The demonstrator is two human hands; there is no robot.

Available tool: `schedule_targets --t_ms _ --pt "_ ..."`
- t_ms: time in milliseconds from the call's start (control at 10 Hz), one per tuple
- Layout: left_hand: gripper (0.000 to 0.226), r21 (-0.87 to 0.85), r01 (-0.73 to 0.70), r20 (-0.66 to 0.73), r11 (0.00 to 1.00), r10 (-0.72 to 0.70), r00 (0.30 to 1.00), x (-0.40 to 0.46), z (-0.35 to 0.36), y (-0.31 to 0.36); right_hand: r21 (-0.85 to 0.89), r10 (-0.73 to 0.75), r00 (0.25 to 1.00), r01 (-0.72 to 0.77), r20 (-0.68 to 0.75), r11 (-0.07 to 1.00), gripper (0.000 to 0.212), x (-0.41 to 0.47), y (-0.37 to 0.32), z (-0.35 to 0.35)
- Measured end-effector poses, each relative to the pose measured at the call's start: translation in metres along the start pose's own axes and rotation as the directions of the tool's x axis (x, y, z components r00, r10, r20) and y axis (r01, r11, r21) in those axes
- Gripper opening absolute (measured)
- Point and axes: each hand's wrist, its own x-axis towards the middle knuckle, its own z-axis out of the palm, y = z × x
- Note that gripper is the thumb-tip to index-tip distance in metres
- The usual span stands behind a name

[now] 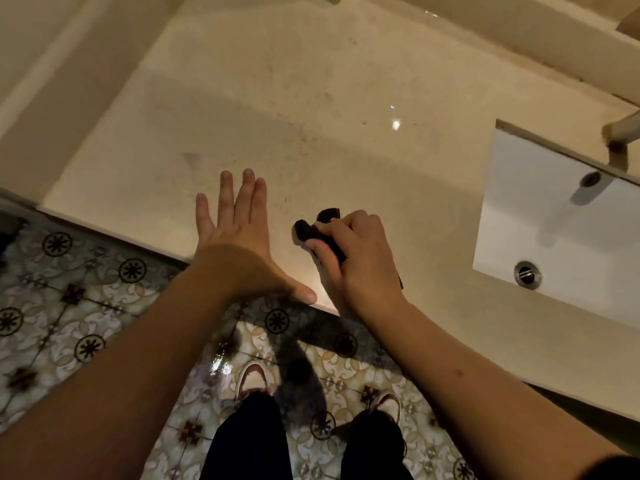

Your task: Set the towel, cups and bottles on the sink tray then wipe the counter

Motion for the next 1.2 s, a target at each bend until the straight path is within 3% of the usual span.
schedule_targets --t_ms 300,400,500,600,700,800,900,1000,1100,1200 --pt "0.17 0.0 -0.001 0.072 1.0 0.001 0.997 -0.019 -0.021 0.015 -0.072 0.293 0.947 -0.303 -0.128 0.95 0.028 -0.019 0.113 -0.085" --pt "0.139 -0.003 -0.066 0.073 0.998 0.066 0.995 -0.03 -0.025 0.031 -0.001 0.468 0.867 -0.475 -0.173 0.88 0.032 -0.024 0.142 -0.113" --pt "0.097 -0.042 -0.178 -0.048 0.983 0.175 0.983 -0.045 -0.02 0.057 0.104 0.497 0.841 -0.486 -0.215 0.868 0.03 -0.021 0.136 -0.126" --pt "0.084 -0.118 -0.212 -0.1 0.97 0.201 0.974 -0.057 -0.013 0.082 0.234 0.425 0.872 -0.372 -0.245 0.898 0.028 -0.014 0.102 -0.125" --pt "0.08 -0.123 -0.185 -0.077 0.975 0.176 0.981 -0.064 -0.006 0.093 0.25 0.256 0.949 -0.207 -0.183 0.946 0.028 -0.011 0.069 -0.112" --pt "0.078 -0.088 -0.155 -0.09 0.984 0.147 0.985 -0.072 -0.002 0.097 0.039 0.08 0.996 -0.081 0.037 0.996 0.036 -0.02 0.056 -0.093" --pt "0.076 -0.08 -0.12 -0.107 0.99 0.111 0.988 -0.081 -0.001 0.099 -0.122 0.026 0.969 0.005 0.244 0.992 0.052 -0.036 0.059 -0.082" --pt "0.069 -0.064 -0.077 -0.085 0.995 0.071 0.994 -0.092 -0.002 0.109 -0.112 0.001 0.92 0.047 0.393 0.993 0.064 -0.044 0.066 -0.091" --pt "0.059 -0.088 -0.044 -0.072 0.995 0.038 0.997 -0.109 0.0 0.123 -0.036 -0.044 0.866 0.072 0.498 0.997 0.069 -0.047 0.073 -0.116" --pt "0.061 -0.108 0.01 -0.092 0.994 -0.02 0.996 -0.129 -0.004 0.141 -0.008 -0.052 0.872 0.064 0.486 0.998 0.06 -0.059 0.086 -0.153"
